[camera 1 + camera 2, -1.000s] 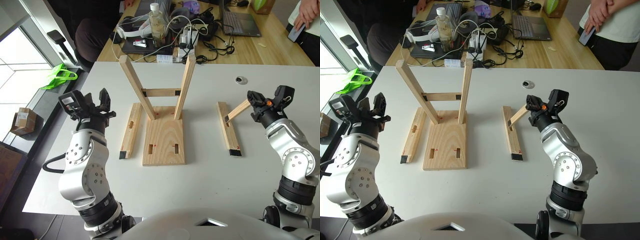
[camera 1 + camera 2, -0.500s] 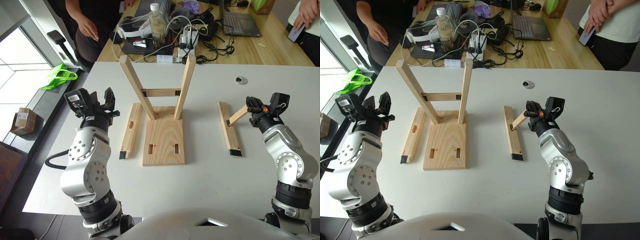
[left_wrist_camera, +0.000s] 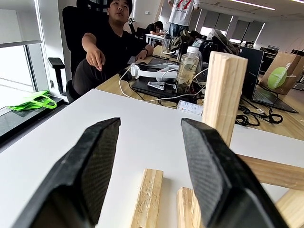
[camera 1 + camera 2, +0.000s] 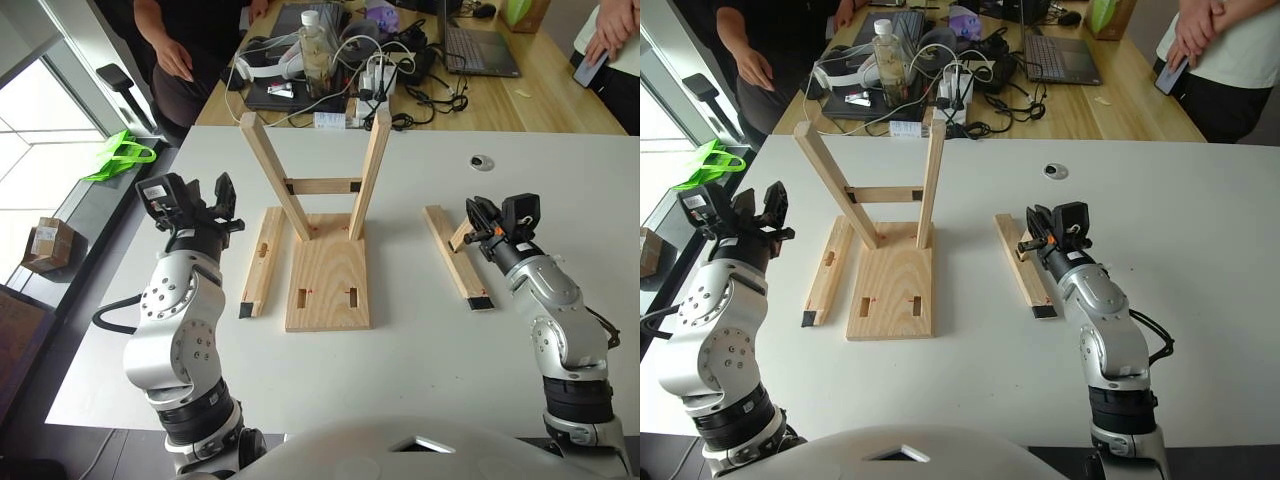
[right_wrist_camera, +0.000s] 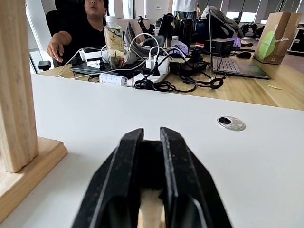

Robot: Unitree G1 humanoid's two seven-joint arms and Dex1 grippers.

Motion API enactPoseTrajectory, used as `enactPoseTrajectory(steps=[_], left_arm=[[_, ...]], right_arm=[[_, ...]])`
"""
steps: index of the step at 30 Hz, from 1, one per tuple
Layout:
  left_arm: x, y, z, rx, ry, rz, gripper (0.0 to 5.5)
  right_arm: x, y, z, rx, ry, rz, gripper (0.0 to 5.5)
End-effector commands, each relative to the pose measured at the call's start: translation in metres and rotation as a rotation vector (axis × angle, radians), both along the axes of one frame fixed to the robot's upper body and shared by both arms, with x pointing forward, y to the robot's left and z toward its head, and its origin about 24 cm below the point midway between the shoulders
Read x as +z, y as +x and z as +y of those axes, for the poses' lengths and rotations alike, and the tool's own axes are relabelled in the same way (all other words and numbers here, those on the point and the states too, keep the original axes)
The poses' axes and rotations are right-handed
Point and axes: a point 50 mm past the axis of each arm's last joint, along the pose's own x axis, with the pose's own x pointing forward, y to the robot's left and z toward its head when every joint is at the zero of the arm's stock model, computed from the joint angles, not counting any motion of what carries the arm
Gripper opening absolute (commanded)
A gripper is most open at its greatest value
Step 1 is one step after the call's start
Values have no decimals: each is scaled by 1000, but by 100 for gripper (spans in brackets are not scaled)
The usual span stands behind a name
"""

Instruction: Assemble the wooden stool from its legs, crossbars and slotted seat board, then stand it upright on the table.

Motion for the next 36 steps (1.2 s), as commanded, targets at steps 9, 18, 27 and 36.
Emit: enactPoseTrajectory(steps=[9, 18, 27, 36], left_arm=[[5, 3, 2, 4, 22, -19, 235], [9, 13, 1, -18, 30, -36, 235], [15, 16, 2, -29, 48, -57, 235], [49, 22, 10, -108, 42, -174, 235]], right_arm=[[104, 41, 9, 42, 62, -241, 37], [-42, 3, -1, 81, -120, 283, 38], [-13, 23, -8, 34, -60, 87, 38], [47, 48, -22, 20, 91, -111, 38]])
